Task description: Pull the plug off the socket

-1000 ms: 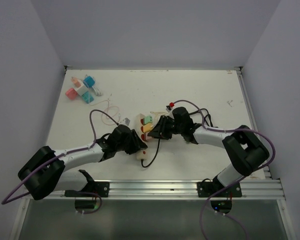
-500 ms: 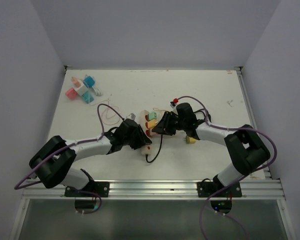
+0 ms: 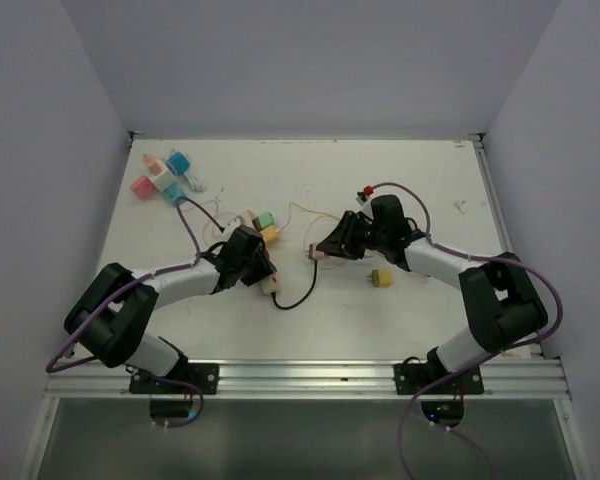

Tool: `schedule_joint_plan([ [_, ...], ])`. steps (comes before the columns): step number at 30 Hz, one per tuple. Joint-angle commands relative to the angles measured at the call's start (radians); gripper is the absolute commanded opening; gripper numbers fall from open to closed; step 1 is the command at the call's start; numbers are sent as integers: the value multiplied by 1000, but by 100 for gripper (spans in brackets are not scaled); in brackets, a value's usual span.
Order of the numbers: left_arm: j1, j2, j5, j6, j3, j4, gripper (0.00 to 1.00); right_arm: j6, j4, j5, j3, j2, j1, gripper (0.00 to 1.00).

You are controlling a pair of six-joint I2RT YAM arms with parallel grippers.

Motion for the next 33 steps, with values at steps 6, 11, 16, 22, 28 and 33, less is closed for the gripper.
schedule_joint_plan([
  [6,1,12,-94,76,-40,-109,0,-42,-61,68,-18,-202,-49,0],
  [11,1,-45,-60,102,-57,-81,0,-91,-108,94,-128,-336,-155,0],
  [16,1,-91,-16,160,-67,-37,0,-174,-217,68,-219,-400,-208,0],
  [22,1,-141,55,211,-104,31,0,-133,-118,16,-346,-397,-210,0],
  [28,1,-180,115,254,-135,72,0,-151,-79,80,-351,-338,-210,0],
  [33,1,-220,116,275,-144,72,0,-139,-26,175,-343,-282,-224,4],
])
